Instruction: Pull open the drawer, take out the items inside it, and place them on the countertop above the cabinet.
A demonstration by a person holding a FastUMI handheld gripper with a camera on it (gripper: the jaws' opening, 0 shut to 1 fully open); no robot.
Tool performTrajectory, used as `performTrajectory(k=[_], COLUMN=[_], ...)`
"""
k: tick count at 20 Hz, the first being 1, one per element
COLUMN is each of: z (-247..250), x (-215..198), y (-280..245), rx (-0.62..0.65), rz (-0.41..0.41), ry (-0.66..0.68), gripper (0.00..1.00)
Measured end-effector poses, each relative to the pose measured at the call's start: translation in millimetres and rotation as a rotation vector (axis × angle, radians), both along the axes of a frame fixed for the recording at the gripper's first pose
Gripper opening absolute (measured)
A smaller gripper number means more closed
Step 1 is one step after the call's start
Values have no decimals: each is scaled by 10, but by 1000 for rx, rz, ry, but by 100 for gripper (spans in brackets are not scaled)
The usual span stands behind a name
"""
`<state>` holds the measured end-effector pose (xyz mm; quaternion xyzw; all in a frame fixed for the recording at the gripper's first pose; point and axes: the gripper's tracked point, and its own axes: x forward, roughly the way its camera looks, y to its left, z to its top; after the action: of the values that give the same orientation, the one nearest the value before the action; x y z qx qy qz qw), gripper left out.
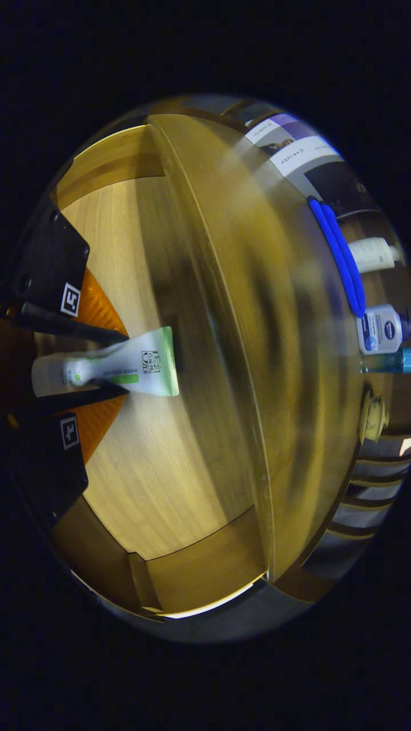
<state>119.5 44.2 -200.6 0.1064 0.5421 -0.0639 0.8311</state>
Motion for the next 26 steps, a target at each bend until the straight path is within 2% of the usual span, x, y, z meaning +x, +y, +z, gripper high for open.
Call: performTrajectory(k=[5,7,12,17,22,26], z=[46,98,374,651,842,993], x=[7,27,27,-75,-186,-93], y=[-106,-113,-284,-561,-780,-895], rx=[71,93,146,112,121,80], rz=[-161,-191,-337,-398,-501,-450], ry=[-46,-81,-199,-261,-321,-408], gripper=[32,22,22,22,22,22])
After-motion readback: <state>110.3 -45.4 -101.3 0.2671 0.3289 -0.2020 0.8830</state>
